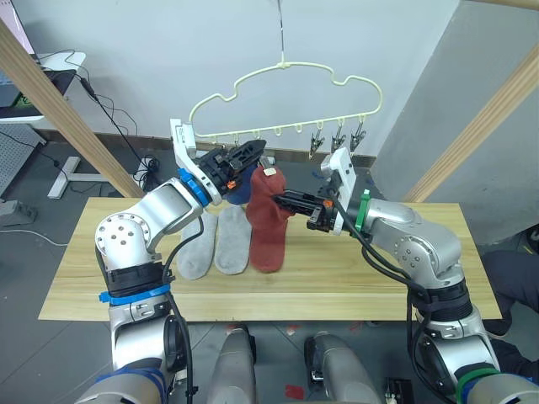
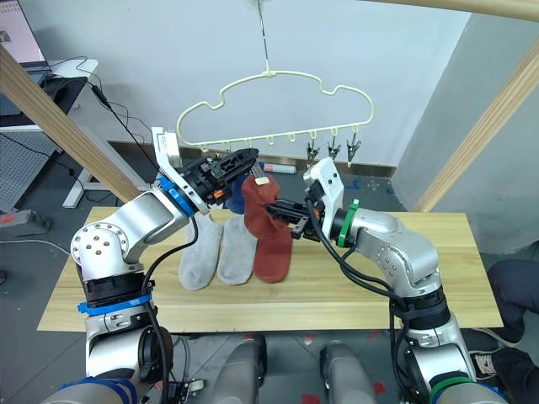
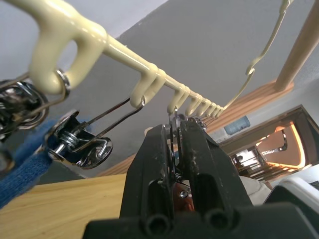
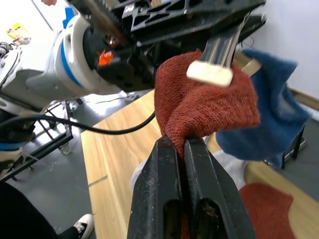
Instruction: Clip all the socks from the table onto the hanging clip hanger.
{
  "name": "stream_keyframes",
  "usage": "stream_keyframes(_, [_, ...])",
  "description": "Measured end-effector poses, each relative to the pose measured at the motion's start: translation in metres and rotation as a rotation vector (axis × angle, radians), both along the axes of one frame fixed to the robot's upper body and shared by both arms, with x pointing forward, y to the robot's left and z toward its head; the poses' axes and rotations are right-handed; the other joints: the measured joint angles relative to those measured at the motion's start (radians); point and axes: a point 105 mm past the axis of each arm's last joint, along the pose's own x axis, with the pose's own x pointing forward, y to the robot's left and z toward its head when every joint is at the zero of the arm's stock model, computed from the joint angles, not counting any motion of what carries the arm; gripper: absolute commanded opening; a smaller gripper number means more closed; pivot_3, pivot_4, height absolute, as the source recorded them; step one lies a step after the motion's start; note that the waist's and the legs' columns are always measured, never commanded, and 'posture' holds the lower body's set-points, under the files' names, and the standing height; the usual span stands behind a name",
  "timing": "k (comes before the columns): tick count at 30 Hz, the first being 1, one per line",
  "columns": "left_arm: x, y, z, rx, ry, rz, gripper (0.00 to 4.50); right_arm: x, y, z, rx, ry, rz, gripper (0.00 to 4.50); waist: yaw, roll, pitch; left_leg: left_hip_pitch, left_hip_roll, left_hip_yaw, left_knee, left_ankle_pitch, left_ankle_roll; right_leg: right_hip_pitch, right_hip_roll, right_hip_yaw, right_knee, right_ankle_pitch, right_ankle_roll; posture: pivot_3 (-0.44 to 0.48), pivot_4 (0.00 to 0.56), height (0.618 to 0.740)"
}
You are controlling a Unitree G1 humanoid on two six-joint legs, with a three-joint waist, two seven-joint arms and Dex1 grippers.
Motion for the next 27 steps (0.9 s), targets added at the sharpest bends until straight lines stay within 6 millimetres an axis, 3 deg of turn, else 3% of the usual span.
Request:
stream_keyframes(12, [-0.003,0.008,-0.007,0.07,-0.003,0.013,4.3,0.007,0.004,-0.007,-0.01,-0.006,-0.022,0.0,0.0,0.0,0.0,-0.003,0.0,-0.001,-0.001,0.001,-0.001,-0.001,0.0,-0.001,-0.004,0.0,-0.001,0.071,0.232,0.74])
stream_keyframes(13, [-0.006,0.011,-0.006,0.098,-0.014,0.011,4.5,0.006,0.004,-0.008,-0.013,-0.011,-0.022,0.25,0.0,0.0,0.0,-0.003,0.001,-0.001,-0.001,0.001,-0.001,-0.001,0.0,-0.001,-0.004,0.0,-0.001,0.077,0.228,0.74])
stream_keyframes(16, [-0.016,0.02,-0.006,0.182,-0.046,0.015,4.5,0.006,0.005,-0.011,-0.024,-0.008,-0.023,1.01,0.0,0.0,0.0,-0.003,0.0,-0.001,-0.002,0.001,-0.001,-0.001,-0.001,-0.002,-0.004,0.001,-0.001,0.099,0.209,0.74])
stream_keyframes(19, [-0.027,0.025,-0.01,0.284,-0.074,0.009,4.5,0.005,0.0,-0.025,-0.059,0.015,-0.036,2.12,0.004,0.0,0.0,-0.003,0.0,-0.002,-0.002,0.001,-0.002,-0.001,-0.002,-0.002,-0.004,0.002,-0.004,0.111,0.2,0.74])
stream_keyframes(26, [-0.045,0.031,-0.025,0.451,-0.111,0.009,4.5,0.003,-0.035,-0.064,-0.172,0.079,-0.117,4.49,0.024,-0.001,-0.001,-0.003,0.0,-0.001,-0.001,0.001,-0.002,-0.001,-0.002,-0.002,-0.004,0.002,-0.004,0.122,0.187,0.74])
stream_keyframes(27, [-0.046,0.033,-0.029,0.487,-0.118,0.031,4.5,0.003,-0.039,-0.065,-0.186,0.063,-0.136,4.49,0.024,-0.001,-0.001,-0.003,0.001,-0.001,-0.002,0.001,-0.002,-0.001,-0.002,-0.002,-0.004,0.002,-0.004,0.12,0.184,0.74])
